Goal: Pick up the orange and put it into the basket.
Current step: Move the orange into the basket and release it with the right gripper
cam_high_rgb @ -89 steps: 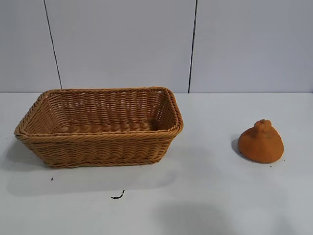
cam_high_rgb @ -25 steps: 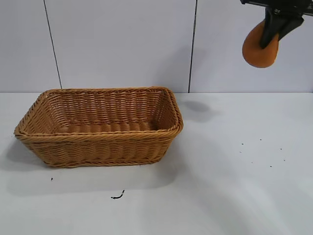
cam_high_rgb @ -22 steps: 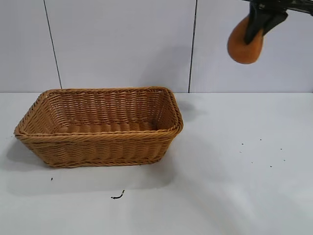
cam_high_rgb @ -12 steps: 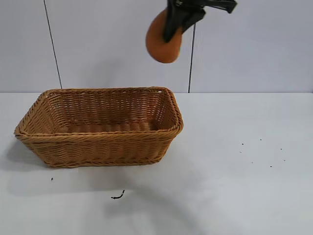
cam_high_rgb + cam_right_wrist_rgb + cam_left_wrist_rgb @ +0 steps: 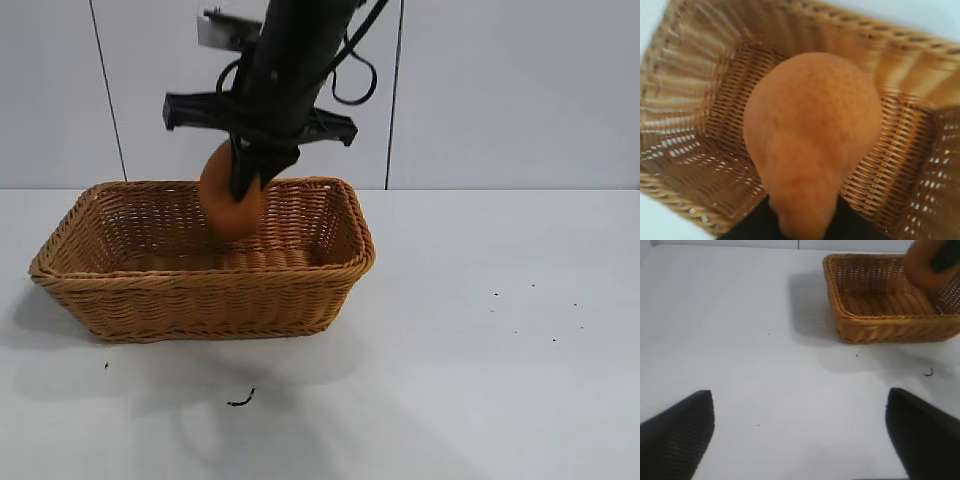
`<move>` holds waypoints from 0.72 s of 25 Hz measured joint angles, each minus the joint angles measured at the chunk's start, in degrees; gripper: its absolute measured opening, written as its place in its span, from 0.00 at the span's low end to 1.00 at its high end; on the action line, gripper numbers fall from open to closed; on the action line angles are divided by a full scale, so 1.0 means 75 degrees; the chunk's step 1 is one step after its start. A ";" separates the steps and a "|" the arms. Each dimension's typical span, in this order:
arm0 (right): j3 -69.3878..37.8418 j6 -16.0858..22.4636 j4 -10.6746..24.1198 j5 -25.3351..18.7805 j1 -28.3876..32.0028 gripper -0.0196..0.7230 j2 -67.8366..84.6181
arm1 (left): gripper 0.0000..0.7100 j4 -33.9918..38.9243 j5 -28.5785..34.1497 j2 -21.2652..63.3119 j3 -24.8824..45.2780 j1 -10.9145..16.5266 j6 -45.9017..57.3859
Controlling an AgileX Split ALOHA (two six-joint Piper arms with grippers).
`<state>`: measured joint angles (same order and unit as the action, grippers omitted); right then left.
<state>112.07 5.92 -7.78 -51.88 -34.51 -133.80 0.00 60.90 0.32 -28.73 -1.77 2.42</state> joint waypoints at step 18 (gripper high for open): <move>0.0093 0.0294 0.1235 -0.0845 0.0421 0.90 0.1378 | 0.94 0.0000 0.0000 0.0000 0.0000 0.0000 0.0000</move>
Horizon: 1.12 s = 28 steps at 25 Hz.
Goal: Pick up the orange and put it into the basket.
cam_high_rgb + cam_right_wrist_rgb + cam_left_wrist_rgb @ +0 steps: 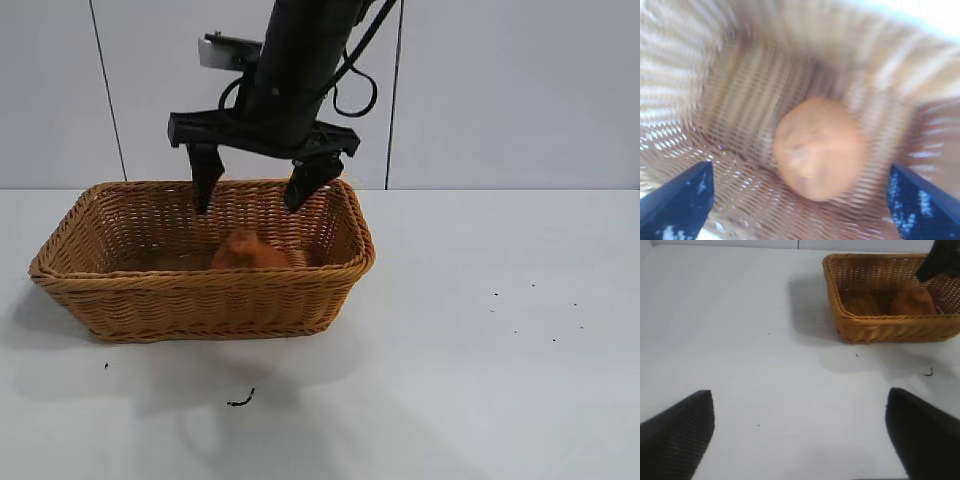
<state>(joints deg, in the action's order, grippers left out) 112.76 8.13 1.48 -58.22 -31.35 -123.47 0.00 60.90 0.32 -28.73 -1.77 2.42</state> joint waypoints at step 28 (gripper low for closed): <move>-0.1343 -0.0524 0.0138 -0.1509 0.4194 0.90 0.0958 | 0.94 0.0000 0.0007 0.0000 0.0000 0.0000 0.0000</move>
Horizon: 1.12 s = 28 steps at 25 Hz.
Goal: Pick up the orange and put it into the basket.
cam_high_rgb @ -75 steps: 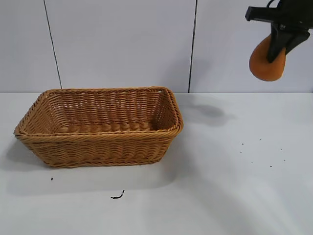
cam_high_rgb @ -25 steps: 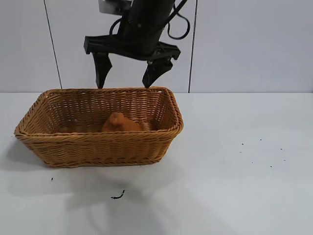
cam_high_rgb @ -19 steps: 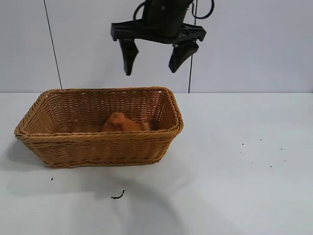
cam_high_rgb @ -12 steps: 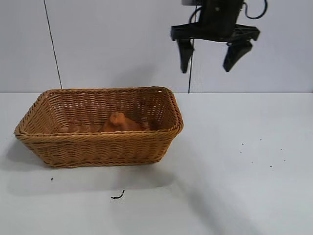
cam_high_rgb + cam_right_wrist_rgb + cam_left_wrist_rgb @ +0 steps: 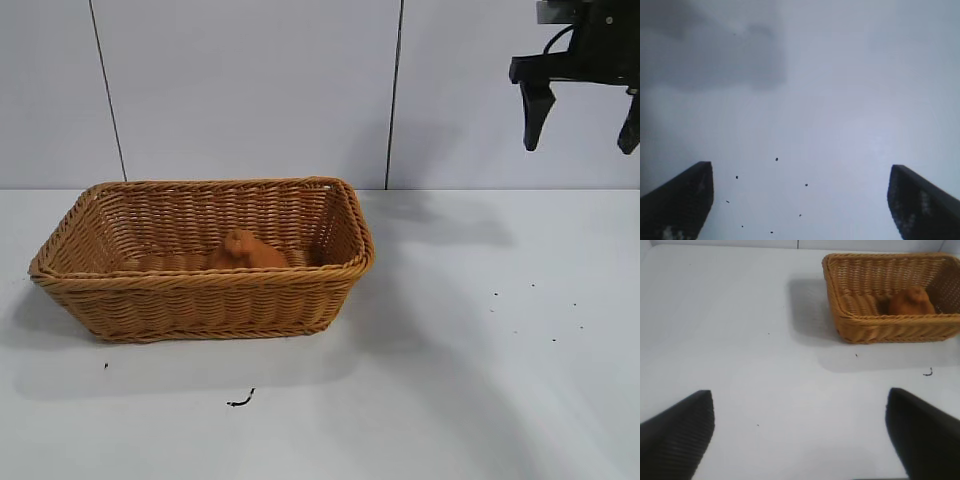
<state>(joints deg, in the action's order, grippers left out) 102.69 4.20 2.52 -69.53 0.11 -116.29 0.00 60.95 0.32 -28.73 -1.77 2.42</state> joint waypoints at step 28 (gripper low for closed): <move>-0.9756 -0.0408 -0.0619 0.1275 0.0000 0.90 1.3144 | 0.94 0.0000 0.0000 0.0000 0.0000 0.0000 0.0000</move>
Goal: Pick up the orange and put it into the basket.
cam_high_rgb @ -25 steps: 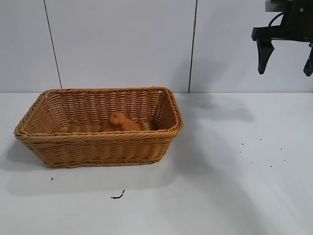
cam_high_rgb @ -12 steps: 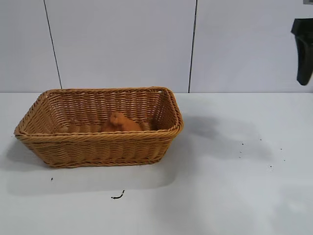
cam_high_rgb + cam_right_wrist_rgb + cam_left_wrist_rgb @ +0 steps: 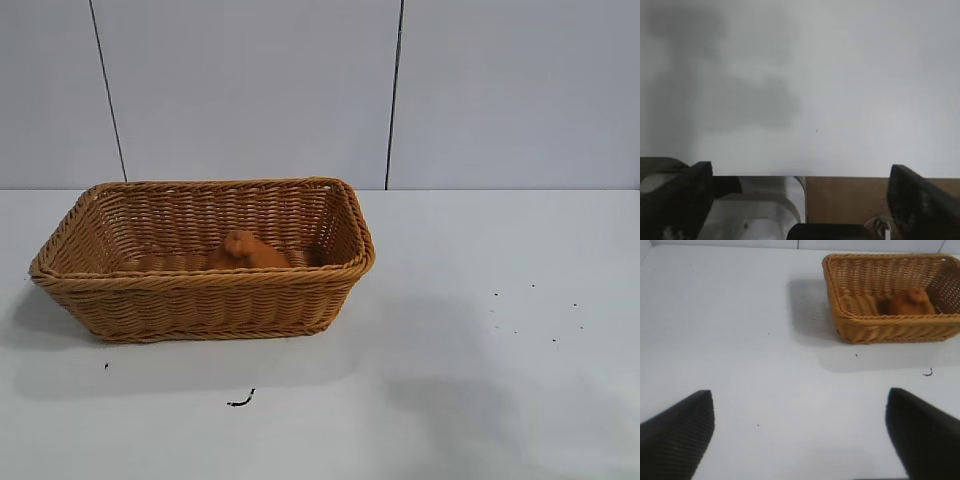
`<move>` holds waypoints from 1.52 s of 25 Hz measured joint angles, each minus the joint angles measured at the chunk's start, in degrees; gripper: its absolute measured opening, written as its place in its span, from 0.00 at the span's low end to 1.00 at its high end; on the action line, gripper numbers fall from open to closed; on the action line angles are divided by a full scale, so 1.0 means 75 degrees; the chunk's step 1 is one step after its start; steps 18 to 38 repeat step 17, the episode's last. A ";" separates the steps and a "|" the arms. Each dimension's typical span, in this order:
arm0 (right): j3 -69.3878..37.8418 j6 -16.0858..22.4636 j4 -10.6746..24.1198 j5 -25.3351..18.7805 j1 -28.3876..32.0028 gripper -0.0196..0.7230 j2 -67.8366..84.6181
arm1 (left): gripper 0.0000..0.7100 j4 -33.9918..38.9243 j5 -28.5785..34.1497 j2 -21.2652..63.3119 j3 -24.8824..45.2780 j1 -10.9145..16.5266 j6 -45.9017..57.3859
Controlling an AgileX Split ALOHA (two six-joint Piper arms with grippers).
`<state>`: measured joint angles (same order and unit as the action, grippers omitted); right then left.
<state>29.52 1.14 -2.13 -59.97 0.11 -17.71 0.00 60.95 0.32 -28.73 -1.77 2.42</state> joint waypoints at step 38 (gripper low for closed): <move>-0.0223 0.0000 -0.0013 0.0194 0.0000 0.90 0.2388 | 0.94 0.0000 0.0000 0.0000 0.0000 0.0000 0.0000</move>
